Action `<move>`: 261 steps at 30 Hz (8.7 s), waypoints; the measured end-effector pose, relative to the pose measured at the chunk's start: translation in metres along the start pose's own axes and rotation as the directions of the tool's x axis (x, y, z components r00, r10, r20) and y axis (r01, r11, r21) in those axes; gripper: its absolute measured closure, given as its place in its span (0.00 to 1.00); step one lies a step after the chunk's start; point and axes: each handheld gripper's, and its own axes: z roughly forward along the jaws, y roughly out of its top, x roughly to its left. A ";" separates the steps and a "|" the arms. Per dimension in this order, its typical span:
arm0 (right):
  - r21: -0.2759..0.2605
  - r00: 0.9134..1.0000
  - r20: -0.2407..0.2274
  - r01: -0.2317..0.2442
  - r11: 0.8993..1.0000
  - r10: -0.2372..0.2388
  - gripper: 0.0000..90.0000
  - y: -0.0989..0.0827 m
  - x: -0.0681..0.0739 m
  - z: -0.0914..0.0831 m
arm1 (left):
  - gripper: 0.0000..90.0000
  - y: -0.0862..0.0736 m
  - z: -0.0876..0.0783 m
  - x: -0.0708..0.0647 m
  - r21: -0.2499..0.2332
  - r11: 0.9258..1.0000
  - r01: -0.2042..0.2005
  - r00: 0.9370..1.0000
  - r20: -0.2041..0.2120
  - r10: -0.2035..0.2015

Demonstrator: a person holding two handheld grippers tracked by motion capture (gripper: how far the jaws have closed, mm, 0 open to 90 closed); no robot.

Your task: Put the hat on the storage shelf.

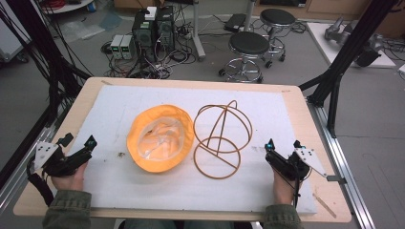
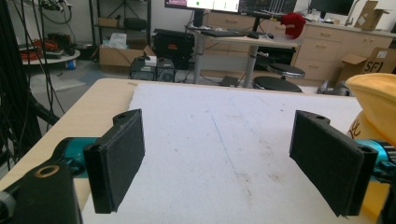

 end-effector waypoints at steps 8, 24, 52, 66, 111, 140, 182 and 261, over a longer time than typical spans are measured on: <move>-0.003 1.000 -0.002 0.023 1.000 -0.023 0.08 -0.001 0.003 0.001 | 0.20 0.006 -0.001 -0.007 -0.022 1.000 -0.009 0.999 0.032 0.010; 0.041 1.000 -0.019 0.010 0.999 -0.009 0.08 -0.003 0.003 0.005 | 0.23 0.046 0.017 -0.034 0.039 0.998 -0.055 0.990 0.131 0.050; 0.042 1.000 -0.023 0.022 0.999 -0.021 0.08 -0.003 0.002 0.008 | 0.23 0.063 0.079 -0.065 0.219 0.970 -0.104 0.964 0.263 0.044; 0.047 0.999 -0.028 0.024 0.999 -0.022 0.08 -0.003 0.002 0.008 | 0.23 0.056 0.099 -0.071 0.274 0.956 -0.102 0.956 0.293 0.017; 0.043 0.999 -0.040 0.039 0.998 -0.037 0.08 -0.004 0.003 0.009 | 0.96 0.043 0.114 -0.086 0.391 0.911 -0.128 0.922 0.385 -0.035; 0.046 0.998 -0.045 0.044 0.998 -0.042 0.08 -0.004 0.004 0.008 | 0.96 0.081 0.086 -0.105 -0.058 0.992 -0.114 0.877 0.464 0.128; 0.035 0.998 -0.052 0.041 0.999 -0.039 0.08 -0.003 0.004 0.007 | 0.96 0.189 0.096 -0.195 -0.386 0.914 -0.127 0.787 0.522 0.329; -0.018 0.998 -0.018 0.052 0.999 -0.052 0.08 0.000 0.003 0.000 | 0.96 0.133 0.033 -0.328 -0.497 0.828 -0.258 0.414 0.718 0.560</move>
